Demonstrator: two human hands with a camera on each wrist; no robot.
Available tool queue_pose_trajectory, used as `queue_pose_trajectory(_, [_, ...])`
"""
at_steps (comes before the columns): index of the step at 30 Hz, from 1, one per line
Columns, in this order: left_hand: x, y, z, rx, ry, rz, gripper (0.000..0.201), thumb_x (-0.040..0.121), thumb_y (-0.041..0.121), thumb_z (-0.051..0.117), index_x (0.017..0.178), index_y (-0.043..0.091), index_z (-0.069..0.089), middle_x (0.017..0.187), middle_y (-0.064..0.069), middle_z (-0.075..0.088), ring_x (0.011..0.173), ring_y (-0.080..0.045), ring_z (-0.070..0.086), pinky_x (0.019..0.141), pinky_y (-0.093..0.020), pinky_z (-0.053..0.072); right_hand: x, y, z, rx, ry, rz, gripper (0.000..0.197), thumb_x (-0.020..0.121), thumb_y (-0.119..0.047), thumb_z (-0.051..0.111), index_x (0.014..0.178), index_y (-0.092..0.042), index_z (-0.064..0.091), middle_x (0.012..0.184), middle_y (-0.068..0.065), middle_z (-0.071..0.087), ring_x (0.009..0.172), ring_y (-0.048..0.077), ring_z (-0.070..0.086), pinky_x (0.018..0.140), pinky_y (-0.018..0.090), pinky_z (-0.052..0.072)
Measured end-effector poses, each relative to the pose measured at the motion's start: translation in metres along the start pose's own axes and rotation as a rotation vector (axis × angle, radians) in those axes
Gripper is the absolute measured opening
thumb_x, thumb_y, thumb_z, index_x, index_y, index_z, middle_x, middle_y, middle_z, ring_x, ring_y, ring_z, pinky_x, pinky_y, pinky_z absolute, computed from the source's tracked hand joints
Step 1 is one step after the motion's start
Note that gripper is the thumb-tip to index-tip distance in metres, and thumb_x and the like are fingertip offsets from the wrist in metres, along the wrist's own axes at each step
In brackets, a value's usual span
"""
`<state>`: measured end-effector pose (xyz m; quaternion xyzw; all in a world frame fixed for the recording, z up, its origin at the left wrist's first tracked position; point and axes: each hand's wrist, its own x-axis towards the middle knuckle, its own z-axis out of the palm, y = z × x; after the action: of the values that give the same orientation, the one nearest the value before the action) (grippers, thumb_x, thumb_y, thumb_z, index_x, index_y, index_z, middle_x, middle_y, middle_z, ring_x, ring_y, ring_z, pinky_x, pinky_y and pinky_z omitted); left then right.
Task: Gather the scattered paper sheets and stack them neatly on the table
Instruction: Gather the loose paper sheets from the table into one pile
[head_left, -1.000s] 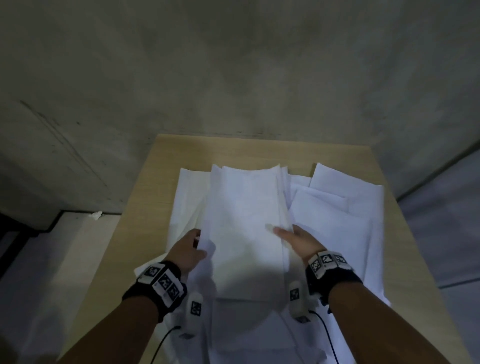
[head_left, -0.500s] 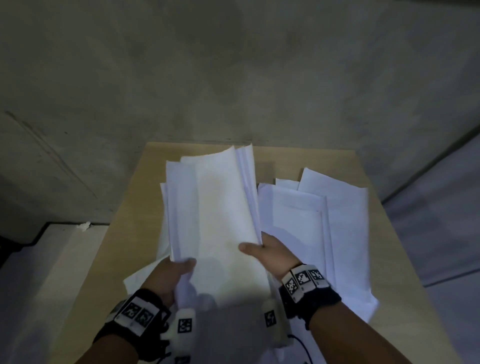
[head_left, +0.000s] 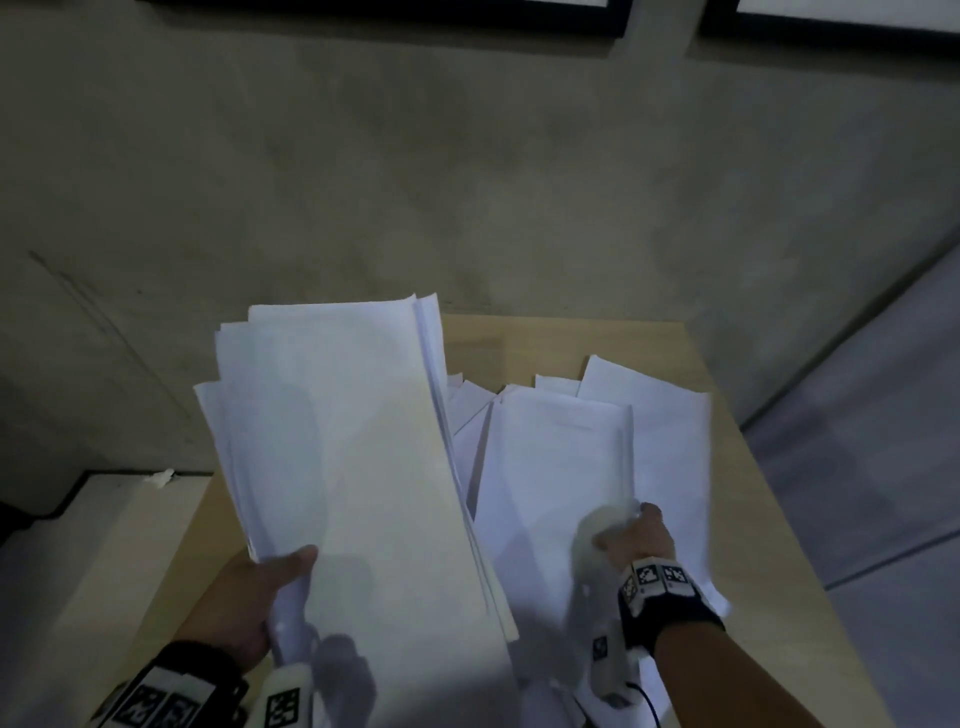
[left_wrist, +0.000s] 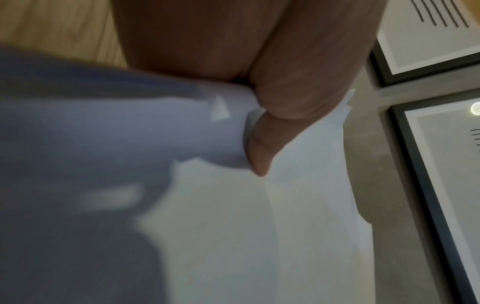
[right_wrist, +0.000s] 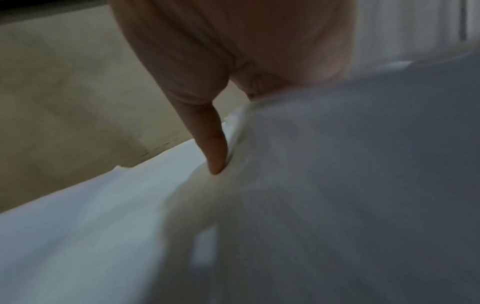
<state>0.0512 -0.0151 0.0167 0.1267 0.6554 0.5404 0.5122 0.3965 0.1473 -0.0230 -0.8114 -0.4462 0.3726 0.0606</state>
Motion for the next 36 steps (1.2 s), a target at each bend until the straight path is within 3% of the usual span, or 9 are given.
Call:
queue_pose_trajectory(8, [-0.012, 0.015, -0.009, 0.034, -0.016, 0.012, 0.032, 0.081, -0.006, 0.06, 0.112, -0.003, 0.062, 0.095, -0.019, 0.072, 0.086, -0.037, 0.065, 0.071, -0.04, 0.051, -0.038, -0.025, -0.066, 0.25, 0.15, -0.342, 0.023, 0.082, -0.025, 0.063, 0.092, -0.005, 0.068, 0.094, 0.019, 0.07, 0.088, 0.035, 0.063, 0.08, 0.044, 0.051])
queue_pose_trajectory(11, [-0.015, 0.02, -0.006, 0.02, -0.028, 0.004, 0.029, 0.081, -0.005, 0.061, 0.109, -0.002, 0.063, 0.101, -0.023, 0.071, 0.089, -0.039, 0.065, 0.077, -0.045, 0.052, -0.075, -0.034, -0.109, 0.557, 0.149, -0.49, 0.03, 0.08, -0.033, 0.068, 0.101, -0.011, 0.069, 0.081, 0.005, 0.072, 0.082, 0.03, 0.069, 0.075, 0.044, 0.057])
queue_pose_trajectory(14, [-0.016, 0.025, -0.003, -0.003, -0.094, 0.041, 0.049, 0.066, 0.002, 0.075, 0.114, 0.005, 0.063, 0.114, -0.025, 0.068, 0.102, -0.043, 0.064, 0.094, -0.058, 0.046, -0.119, -0.05, -0.132, 0.978, -0.128, -0.654, 0.024, 0.09, -0.018, 0.06, 0.113, -0.013, 0.068, 0.087, -0.003, 0.077, 0.078, 0.018, 0.073, 0.066, 0.031, 0.06])
queue_pose_trajectory(17, [-0.02, 0.033, 0.001, 0.003, -0.115, 0.076, 0.052, 0.064, -0.002, 0.074, 0.114, 0.003, 0.062, 0.109, -0.026, 0.069, 0.09, -0.04, 0.069, 0.078, -0.048, 0.055, -0.148, -0.071, -0.127, 1.215, -0.466, -0.727, 0.029, 0.093, -0.006, 0.048, 0.114, -0.016, 0.066, 0.101, -0.001, 0.077, 0.089, 0.016, 0.074, 0.071, 0.031, 0.061])
queue_pose_trajectory(21, [-0.036, 0.042, 0.009, 0.026, -0.136, 0.096, 0.021, 0.084, -0.008, 0.052, 0.101, 0.001, 0.061, 0.066, -0.004, 0.076, 0.055, -0.018, 0.071, 0.045, -0.023, 0.052, -0.156, -0.087, -0.076, 1.044, -0.574, -0.615, 0.03, 0.087, 0.004, 0.051, 0.113, -0.003, 0.065, 0.102, 0.012, 0.076, 0.088, 0.026, 0.072, 0.076, 0.038, 0.061])
queue_pose_trajectory(24, [-0.049, 0.049, 0.008, -0.021, -0.218, 0.081, 0.021, 0.085, -0.009, 0.047, 0.103, -0.006, 0.058, 0.063, -0.005, 0.075, 0.056, -0.019, 0.071, 0.048, -0.028, 0.055, -0.146, -0.085, -0.029, 0.808, -0.555, -0.501, 0.026, 0.086, -0.002, 0.061, 0.11, -0.009, 0.066, 0.102, 0.008, 0.076, 0.089, 0.023, 0.072, 0.083, 0.04, 0.057])
queue_pose_trajectory(27, [-0.066, 0.057, 0.005, -0.165, -0.415, 0.109, 0.052, 0.043, 0.003, 0.086, 0.093, 0.002, 0.074, 0.089, -0.023, 0.074, 0.076, -0.039, 0.072, 0.059, -0.041, 0.058, -0.138, -0.076, 0.007, 0.64, -0.561, -0.408, 0.052, 0.077, -0.026, 0.075, 0.124, -0.018, 0.053, 0.107, -0.001, 0.071, 0.098, 0.019, 0.067, 0.088, 0.04, 0.054])
queue_pose_trajectory(32, [-0.086, 0.06, 0.002, -0.246, -0.469, 0.094, 0.07, 0.007, 0.015, 0.093, 0.075, 0.007, 0.078, 0.076, -0.021, 0.074, 0.061, -0.036, 0.071, 0.048, -0.04, 0.057, -0.14, -0.062, 0.039, 0.774, -0.982, -0.259, 0.077, 0.064, -0.026, 0.087, 0.132, -0.024, 0.05, 0.125, 0.013, 0.066, 0.114, 0.036, 0.062, 0.1, 0.056, 0.046])
queue_pose_trajectory(36, [-0.083, 0.05, -0.007, -0.175, -0.318, 0.08, 0.022, 0.076, 0.027, 0.071, 0.057, 0.017, 0.077, 0.068, -0.01, 0.075, 0.051, -0.019, 0.069, 0.054, -0.035, 0.054, -0.15, -0.058, 0.042, 0.699, -1.016, -0.363, 0.047, 0.076, -0.009, 0.075, 0.122, -0.011, 0.064, 0.119, 0.018, 0.069, 0.111, 0.037, 0.064, 0.099, 0.052, 0.048])
